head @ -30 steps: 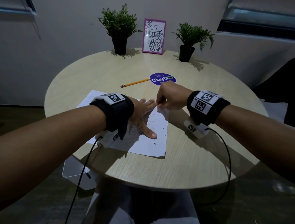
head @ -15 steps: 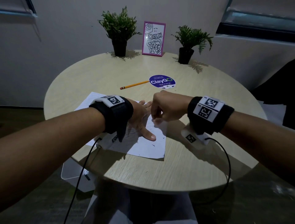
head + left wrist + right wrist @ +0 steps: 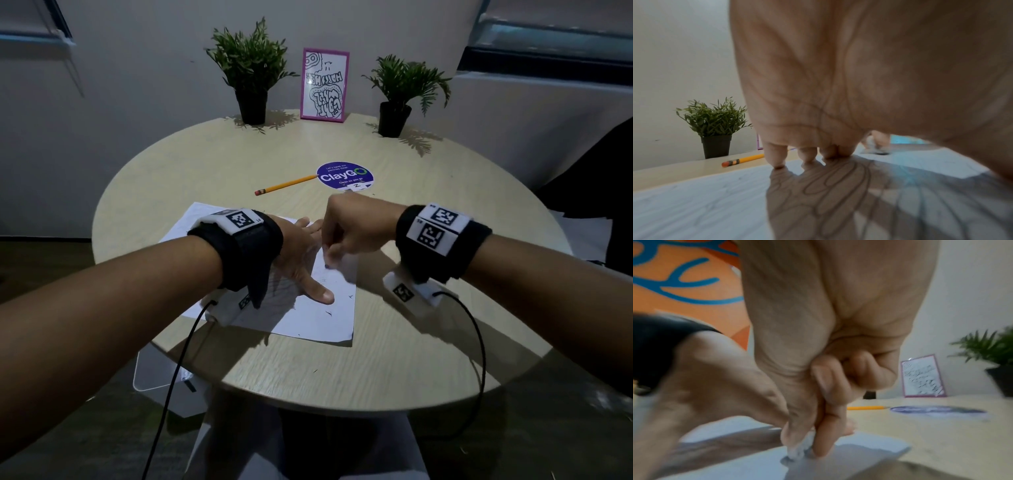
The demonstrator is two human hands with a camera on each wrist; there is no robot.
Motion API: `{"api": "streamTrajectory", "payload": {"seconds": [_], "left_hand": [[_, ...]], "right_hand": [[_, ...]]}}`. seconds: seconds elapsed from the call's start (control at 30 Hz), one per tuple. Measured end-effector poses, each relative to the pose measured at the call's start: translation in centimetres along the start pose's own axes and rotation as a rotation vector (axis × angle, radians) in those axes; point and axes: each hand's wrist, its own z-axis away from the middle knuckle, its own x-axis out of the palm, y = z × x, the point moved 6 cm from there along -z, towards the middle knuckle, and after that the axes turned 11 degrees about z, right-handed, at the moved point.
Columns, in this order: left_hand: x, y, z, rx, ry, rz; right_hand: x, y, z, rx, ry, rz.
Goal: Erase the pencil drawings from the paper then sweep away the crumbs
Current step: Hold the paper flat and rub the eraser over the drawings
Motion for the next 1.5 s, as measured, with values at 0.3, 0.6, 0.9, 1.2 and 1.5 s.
{"api": "streamTrajectory", "payload": {"seconds": [0.3,0.6,0.9,1.2,1.5], "left_hand": [[0.1,0.6,0.2,0.005,-0.040,-0.027],[-0.1,0.7,0.8,-0.015,-0.004,-0.015],[-0.3,0.5,0.8,-0.035,0.019,-0.036],[-0.2,1.3,1.3,0.000,0.010,-0.029],[-0.1,1.1,0.8,0.033,-0.010,-0.002]], "right_hand": [[0.4,-1.7,0.7,0.014,0.018,-0.002],[0.0,0.4,0.3,0.106,0.097,0.024],[-0.4,1.2,0.2,0.133,0.104,0.015],[0.3,-0.7,1.2,0.016,0.061,-0.020],[0.8,-2.1,1.2,-0.020,0.039,0.023]]}}
